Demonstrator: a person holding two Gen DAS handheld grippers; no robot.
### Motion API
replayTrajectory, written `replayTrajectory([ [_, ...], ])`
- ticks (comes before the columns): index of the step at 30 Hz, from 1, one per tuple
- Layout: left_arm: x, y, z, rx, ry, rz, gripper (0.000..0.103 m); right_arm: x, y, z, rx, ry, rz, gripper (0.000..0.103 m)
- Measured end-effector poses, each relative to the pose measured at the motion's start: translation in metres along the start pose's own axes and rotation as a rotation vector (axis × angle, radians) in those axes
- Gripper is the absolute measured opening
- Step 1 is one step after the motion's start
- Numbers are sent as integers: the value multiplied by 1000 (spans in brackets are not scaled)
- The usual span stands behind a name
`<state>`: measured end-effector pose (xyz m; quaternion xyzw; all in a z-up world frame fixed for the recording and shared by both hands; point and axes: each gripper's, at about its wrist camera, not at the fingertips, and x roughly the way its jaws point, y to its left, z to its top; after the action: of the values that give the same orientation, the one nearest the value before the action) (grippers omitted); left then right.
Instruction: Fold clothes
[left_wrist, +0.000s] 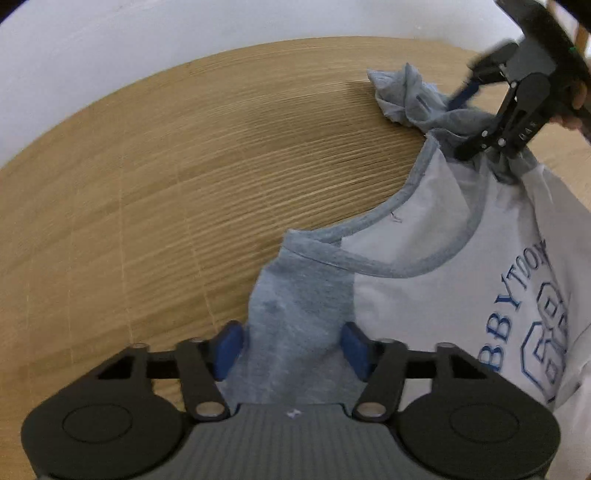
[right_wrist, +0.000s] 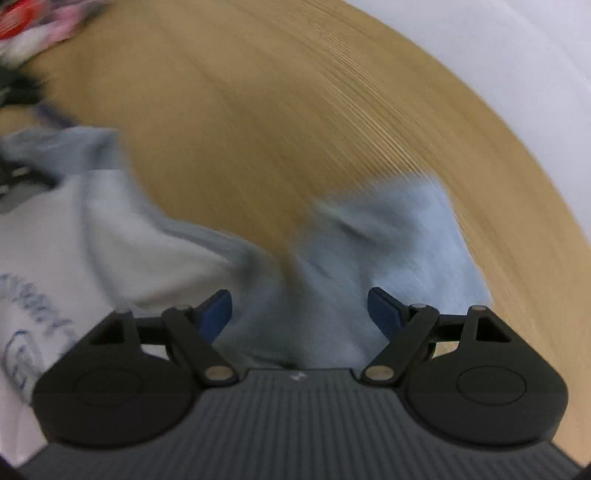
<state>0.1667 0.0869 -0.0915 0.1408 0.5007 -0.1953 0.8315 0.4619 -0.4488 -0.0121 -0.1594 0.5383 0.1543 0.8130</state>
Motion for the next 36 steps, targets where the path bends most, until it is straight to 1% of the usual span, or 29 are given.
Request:
replayTrajectory([
  [1,-2,2,-3,-17,0,7,62,3,-15,-6,65,30,-8,83],
  [3,-4,4,-9,-60,6,18,67,-2,-39,-35,222,90,44,83],
  [4,-5,4,-12,-78,7,19,70,-4,-51,-49,300,121,71,86],
  [5,-6,5,-15,-87,7,21,72,-13,-50,-64,323,117,95,86],
  [7,-11,4,-21,-71,1,30,75,-32,-44,-92,350,105,137,84],
  [9,-13,2,-22,-52,6,23,76,-53,-28,-112,344,76,137,84],
  [11,-14,-1,-22,-26,14,-9,75,-78,-13,-121,313,20,115,84],
  [12,-15,-5,-21,9,11,-9,73,-90,-5,-125,298,-8,104,84],
  [15,-19,-21,-16,131,-15,40,70,-139,21,-117,140,-192,90,84],
  [16,-22,-24,-12,157,-24,46,70,-148,27,-111,96,-257,70,84],
  [17,-22,-25,-8,167,-33,37,70,-158,33,-105,53,-322,50,84],
  [18,-22,-27,-2,166,-44,20,70,-161,36,-101,14,-337,49,84],
  [21,-20,-22,10,146,-53,-40,71,-135,52,-84,-163,-208,85,84],
  [23,-12,-17,13,128,-16,-82,71,-111,62,-84,-276,-109,100,84],
  [24,-7,-16,14,124,6,-95,70,-100,65,-84,-314,-83,98,82],
  [25,-3,-19,14,129,23,-98,70,-88,69,-84,-351,-57,96,77],
  [26,-4,-23,15,132,19,-106,67,-81,68,-83,-356,-50,105,76],
  [27,-6,-27,15,137,14,-110,59,-74,67,-81,-359,-44,115,75],
  [28,-8,-31,14,141,10,-108,49,-66,66,-80,-362,-39,124,74],
  [29,-11,-34,11,138,6,-110,44,-60,69,-80,-364,-35,136,72],
  [31,-17,-33,5,107,0,-114,24,-49,65,-83,-377,-11,159,64],
  [32,-17,-35,5,74,-1,-114,19,-49,57,-81,-334,-1,196,57],
  [33,-17,-34,4,36,-1,-121,11,-48,49,-79,-288,9,235,25],
  [34,-18,-32,3,-2,-4,-125,8,-49,44,-76,-235,23,244,12],
  [36,-22,-27,6,-70,-22,-114,6,-59,40,-74,-203,-18,206,11],
])
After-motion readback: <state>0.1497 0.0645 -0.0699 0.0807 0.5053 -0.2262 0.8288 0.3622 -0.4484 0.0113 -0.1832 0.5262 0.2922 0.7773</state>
